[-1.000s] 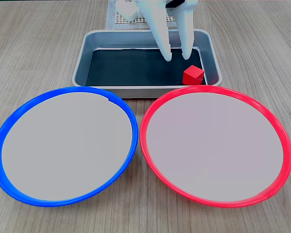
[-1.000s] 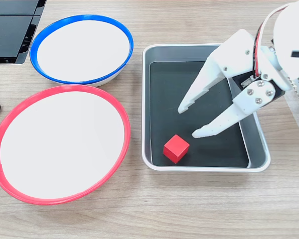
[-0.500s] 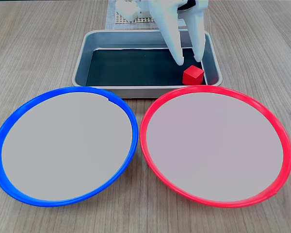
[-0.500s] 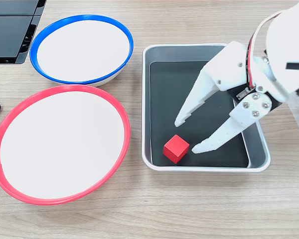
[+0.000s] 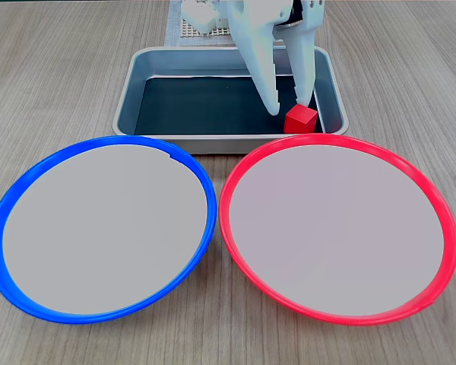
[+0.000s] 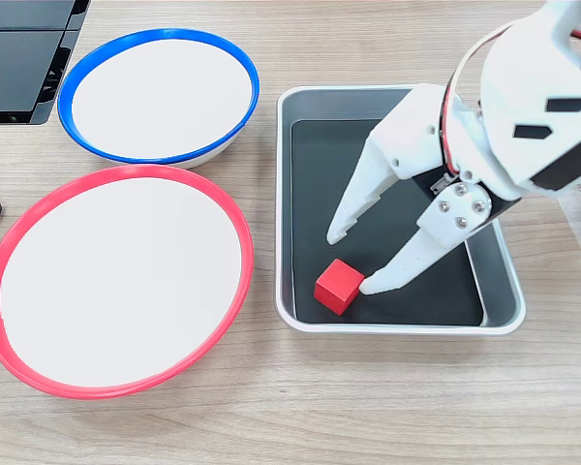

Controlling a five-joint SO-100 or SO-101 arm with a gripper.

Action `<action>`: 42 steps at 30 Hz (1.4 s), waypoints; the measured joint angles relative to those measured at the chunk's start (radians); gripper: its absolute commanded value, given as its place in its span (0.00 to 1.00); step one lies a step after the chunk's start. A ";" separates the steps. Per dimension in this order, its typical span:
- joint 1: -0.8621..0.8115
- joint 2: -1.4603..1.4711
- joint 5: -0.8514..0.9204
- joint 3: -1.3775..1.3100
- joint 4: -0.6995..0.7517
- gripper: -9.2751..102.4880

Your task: Move a red block from tray to red dish

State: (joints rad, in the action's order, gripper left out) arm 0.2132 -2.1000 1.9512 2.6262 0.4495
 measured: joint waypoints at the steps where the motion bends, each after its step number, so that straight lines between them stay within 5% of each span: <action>1: 0.000 0.018 0.000 -0.008 0.000 0.23; 27: 0.012 0.276 0.003 -0.173 -0.038 0.15; 42: 0.049 0.140 -0.098 -0.160 0.000 0.12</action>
State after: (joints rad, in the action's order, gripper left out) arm 0.2623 -1.9604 1.8530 2.4666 0.4495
